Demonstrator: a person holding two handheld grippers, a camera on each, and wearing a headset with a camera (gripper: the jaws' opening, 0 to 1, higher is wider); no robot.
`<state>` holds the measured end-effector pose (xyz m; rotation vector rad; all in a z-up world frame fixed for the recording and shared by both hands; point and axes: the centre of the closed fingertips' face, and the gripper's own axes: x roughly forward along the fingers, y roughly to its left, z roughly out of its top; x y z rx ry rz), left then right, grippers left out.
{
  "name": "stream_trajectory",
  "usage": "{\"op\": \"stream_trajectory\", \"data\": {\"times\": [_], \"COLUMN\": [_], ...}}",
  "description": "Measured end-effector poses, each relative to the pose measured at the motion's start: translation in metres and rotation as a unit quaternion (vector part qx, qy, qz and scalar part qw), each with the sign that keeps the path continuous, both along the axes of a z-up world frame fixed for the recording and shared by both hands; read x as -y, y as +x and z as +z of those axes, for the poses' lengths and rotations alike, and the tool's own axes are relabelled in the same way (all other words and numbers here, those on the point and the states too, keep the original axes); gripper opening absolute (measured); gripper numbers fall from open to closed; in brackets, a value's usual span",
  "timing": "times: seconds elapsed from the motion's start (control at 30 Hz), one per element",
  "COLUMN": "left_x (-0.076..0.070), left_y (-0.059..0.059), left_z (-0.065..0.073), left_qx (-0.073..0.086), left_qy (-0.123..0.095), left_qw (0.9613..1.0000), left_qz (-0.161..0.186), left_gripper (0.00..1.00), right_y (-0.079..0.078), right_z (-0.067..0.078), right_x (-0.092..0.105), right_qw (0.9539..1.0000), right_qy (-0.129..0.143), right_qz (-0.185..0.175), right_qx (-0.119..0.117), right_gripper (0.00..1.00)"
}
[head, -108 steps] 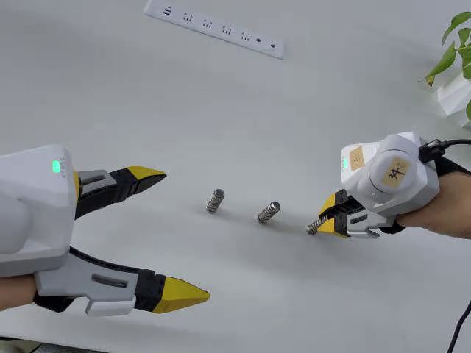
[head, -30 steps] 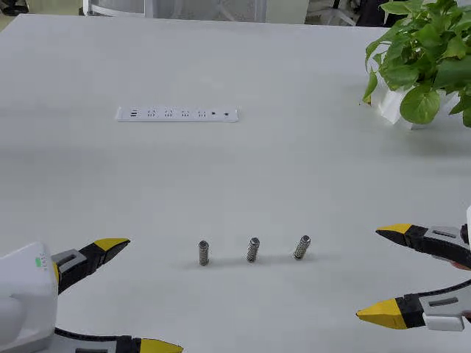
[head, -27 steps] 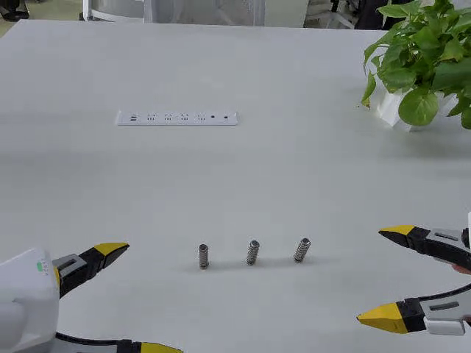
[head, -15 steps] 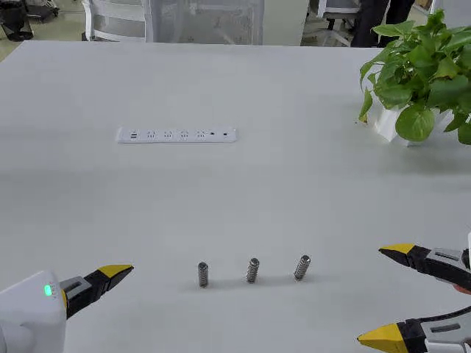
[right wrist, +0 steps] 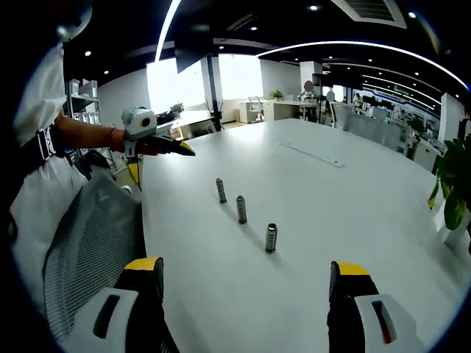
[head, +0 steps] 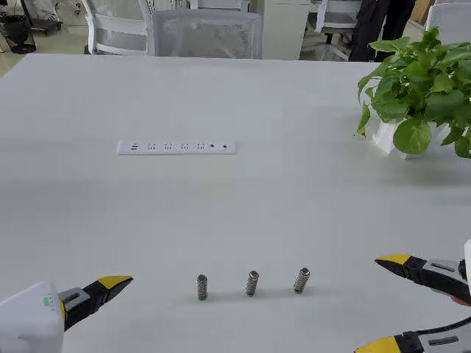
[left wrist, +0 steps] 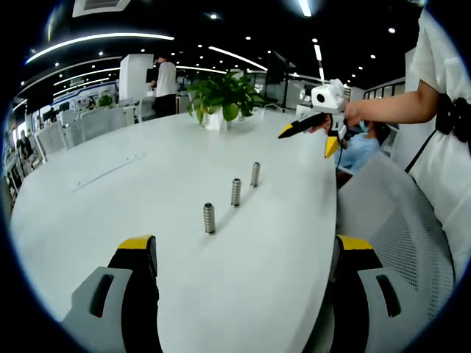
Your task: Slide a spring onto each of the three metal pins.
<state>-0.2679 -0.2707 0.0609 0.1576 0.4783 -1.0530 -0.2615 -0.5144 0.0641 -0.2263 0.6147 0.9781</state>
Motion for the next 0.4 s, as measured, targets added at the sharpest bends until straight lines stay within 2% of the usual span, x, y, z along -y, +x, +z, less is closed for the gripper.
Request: {"op": "stream_trajectory", "data": {"times": [0.4], "left_x": [0.0027], "left_y": [-0.0002], "left_z": [0.0012], "left_qx": [0.001], "left_qy": [-0.001], "left_qw": [1.0000], "left_qz": [-0.003], "left_gripper": [0.99], "right_y": [0.0023], "right_z": [0.0017], "right_x": [0.0046], "right_qw": [1.0000], "right_qy": [-0.001], "right_qz": [-0.001], "right_qx": [0.004], "right_gripper": [0.93]}}
